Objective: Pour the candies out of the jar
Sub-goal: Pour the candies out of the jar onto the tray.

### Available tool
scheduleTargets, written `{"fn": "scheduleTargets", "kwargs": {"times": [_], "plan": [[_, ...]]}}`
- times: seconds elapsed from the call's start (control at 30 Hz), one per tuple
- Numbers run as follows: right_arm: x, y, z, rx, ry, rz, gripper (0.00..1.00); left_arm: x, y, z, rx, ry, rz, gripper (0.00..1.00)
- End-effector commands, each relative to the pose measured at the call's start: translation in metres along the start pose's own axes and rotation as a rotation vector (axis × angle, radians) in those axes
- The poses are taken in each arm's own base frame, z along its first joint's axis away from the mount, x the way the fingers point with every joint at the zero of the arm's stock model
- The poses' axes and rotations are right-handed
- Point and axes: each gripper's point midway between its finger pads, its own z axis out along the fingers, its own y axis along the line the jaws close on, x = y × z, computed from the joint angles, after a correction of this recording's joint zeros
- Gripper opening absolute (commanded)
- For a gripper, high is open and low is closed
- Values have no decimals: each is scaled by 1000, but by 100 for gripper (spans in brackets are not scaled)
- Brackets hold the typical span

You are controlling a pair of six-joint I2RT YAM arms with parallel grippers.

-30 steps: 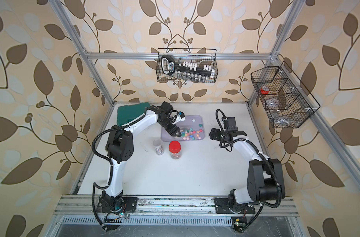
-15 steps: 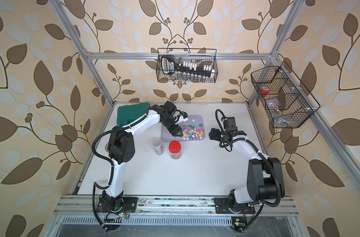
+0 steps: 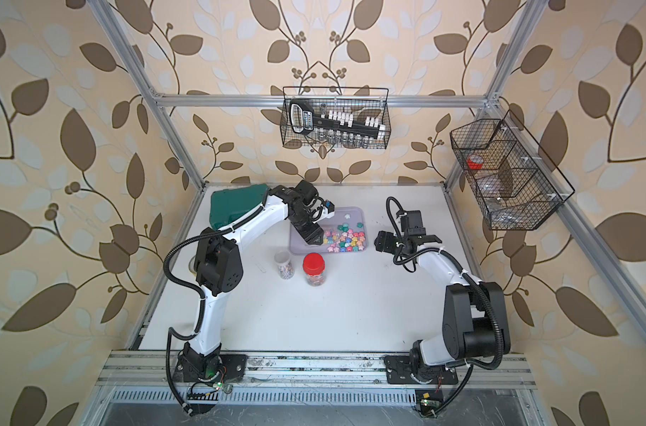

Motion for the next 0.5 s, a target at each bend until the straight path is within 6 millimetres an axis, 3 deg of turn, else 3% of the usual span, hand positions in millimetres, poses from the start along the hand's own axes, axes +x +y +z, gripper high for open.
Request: {"fn": "scheduleTargets", "kwargs": {"times": [0.0,0.13,0.47], "plan": [[7,-3,3,1,24,-2,84,-11,5,-32,-93,-22,-16,59],[7,-4,3,4,24,-1,84,-10,5,-34,-141,0,-3,59],[7,-4,3,7,25,-2,84,-14,-16,-41,-196,21,87,60]]}}
